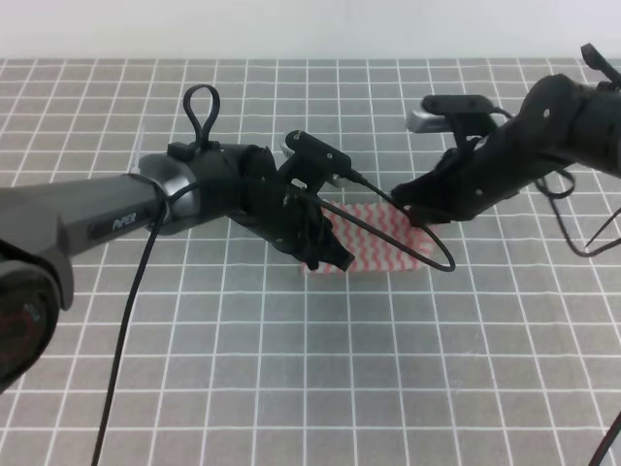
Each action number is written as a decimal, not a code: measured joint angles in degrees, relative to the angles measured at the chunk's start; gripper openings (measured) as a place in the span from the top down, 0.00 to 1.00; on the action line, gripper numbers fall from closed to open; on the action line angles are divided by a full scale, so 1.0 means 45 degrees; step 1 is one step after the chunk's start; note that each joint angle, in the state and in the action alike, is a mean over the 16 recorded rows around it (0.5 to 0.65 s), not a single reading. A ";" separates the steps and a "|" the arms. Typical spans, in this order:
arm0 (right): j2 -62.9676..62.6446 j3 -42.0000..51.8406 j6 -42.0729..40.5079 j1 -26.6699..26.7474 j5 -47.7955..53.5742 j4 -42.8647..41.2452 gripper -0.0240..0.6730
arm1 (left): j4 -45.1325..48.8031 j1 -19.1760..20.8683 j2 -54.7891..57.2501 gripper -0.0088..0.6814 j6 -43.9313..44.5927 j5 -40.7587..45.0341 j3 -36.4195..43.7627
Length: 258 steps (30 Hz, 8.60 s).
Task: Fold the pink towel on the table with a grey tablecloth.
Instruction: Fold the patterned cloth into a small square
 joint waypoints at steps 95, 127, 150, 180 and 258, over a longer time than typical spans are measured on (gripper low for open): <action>0.1173 -0.0036 -0.5899 0.1398 -0.1145 0.9782 0.74 | 0.0027 0.1041 -0.3820 0.99 0.0055 0.0461 -0.0060; 0.1983 -0.0042 -0.6589 0.1557 0.0743 0.8601 0.99 | 0.0229 0.1041 -0.3807 0.99 0.0127 0.0593 -0.0048; 0.1222 -0.0007 -0.6116 0.0245 0.1031 0.5922 0.99 | -0.1881 0.0966 -0.3091 0.99 0.1289 0.1386 -0.0045; 0.1903 -0.1029 -0.5951 0.0237 -0.0539 0.4984 0.99 | -0.4362 0.0676 -0.0042 0.99 0.3935 0.1571 -0.0043; -1.4459 1.0260 -0.5877 -0.0368 -0.6939 0.7959 0.99 | 0.5221 0.0908 -2.2678 0.99 -0.7595 0.5588 1.1611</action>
